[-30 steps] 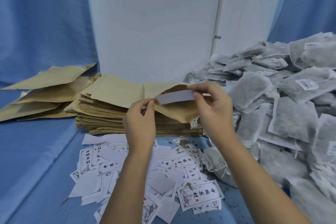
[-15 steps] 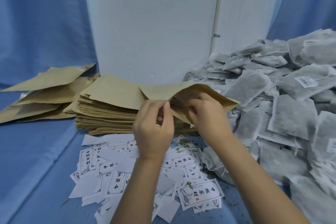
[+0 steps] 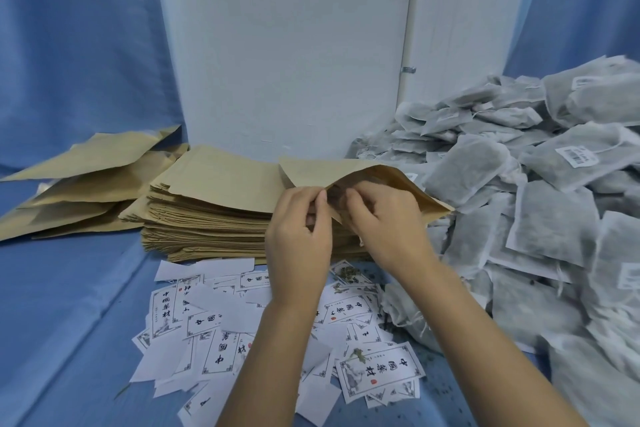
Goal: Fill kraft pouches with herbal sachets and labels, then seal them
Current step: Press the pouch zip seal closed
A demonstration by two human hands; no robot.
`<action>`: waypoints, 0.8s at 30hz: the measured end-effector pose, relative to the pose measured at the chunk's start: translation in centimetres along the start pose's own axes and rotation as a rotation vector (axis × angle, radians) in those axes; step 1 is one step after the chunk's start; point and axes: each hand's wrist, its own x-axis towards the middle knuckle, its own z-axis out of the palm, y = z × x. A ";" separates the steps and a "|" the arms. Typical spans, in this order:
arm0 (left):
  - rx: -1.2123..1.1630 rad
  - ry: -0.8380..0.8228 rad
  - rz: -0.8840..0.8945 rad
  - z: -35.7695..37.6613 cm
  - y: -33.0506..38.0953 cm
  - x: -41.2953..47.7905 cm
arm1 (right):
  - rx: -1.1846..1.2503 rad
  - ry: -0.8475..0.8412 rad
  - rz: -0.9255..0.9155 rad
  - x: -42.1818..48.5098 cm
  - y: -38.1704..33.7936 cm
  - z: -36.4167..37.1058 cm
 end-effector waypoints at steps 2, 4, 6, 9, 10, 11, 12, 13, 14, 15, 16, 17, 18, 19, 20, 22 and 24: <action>-0.037 -0.025 -0.112 0.0 0.0 0.3 | 0.243 -0.040 0.081 -0.1 -0.8 -0.3; -0.079 -0.018 -0.229 0.0 0.0 0.6 | 0.317 -0.120 0.148 -0.3 -1.1 -0.1; -0.097 0.005 -0.289 0.0 -0.1 0.7 | 0.254 -0.025 0.193 -0.2 -0.8 0.3; -0.096 0.023 -0.303 -0.3 -0.3 0.8 | 0.155 0.150 0.255 0.3 -0.1 0.4; -0.089 0.026 -0.285 -0.4 -0.3 0.7 | 0.101 0.160 0.243 0.4 0.1 0.2; -0.070 0.031 -0.255 -0.5 -0.3 0.6 | 0.029 0.153 0.212 0.5 0.3 0.0; -0.034 0.039 -0.217 -0.6 -0.2 0.5 | -0.049 0.131 0.174 0.5 0.5 -0.2; 0.016 0.051 -0.182 -0.7 -0.2 0.5 | -0.118 0.097 0.147 0.5 0.6 -0.3; 0.065 0.066 -0.151 -0.8 -0.2 0.5 | -0.157 0.048 0.140 0.5 0.6 -0.2; 0.099 0.080 -0.128 -0.9 -0.1 0.6 | -0.160 -0.021 0.161 0.6 0.5 -0.1; 0.116 0.084 -0.107 -1.0 0.0 0.6 | -0.140 -0.104 0.200 0.7 0.3 0.0; 0.127 0.081 -0.085 -1.1 0.0 0.6 | -0.111 -0.182 0.243 1.0 0.0 0.1; 0.139 0.076 -0.066 -1.3 -0.1 0.6 | -0.092 -0.246 0.273 1.4 -0.4 0.3; 0.148 0.074 -0.056 -1.5 -0.2 0.6 | -0.085 -0.292 0.284 1.7 -0.7 0.6; 0.141 0.078 -0.061 -1.6 -0.5 0.7 | -0.082 -0.317 0.282 2.0 -1.0 0.8; 0.076 0.080 -0.109 -1.8 -0.9 0.9 | -0.086 -0.331 0.265 2.7 -1.5 1.4; 0.050 0.068 -0.123 -2.1 -1.0 1.1 | -0.139 -0.350 0.237 3.5 -2.0 2.1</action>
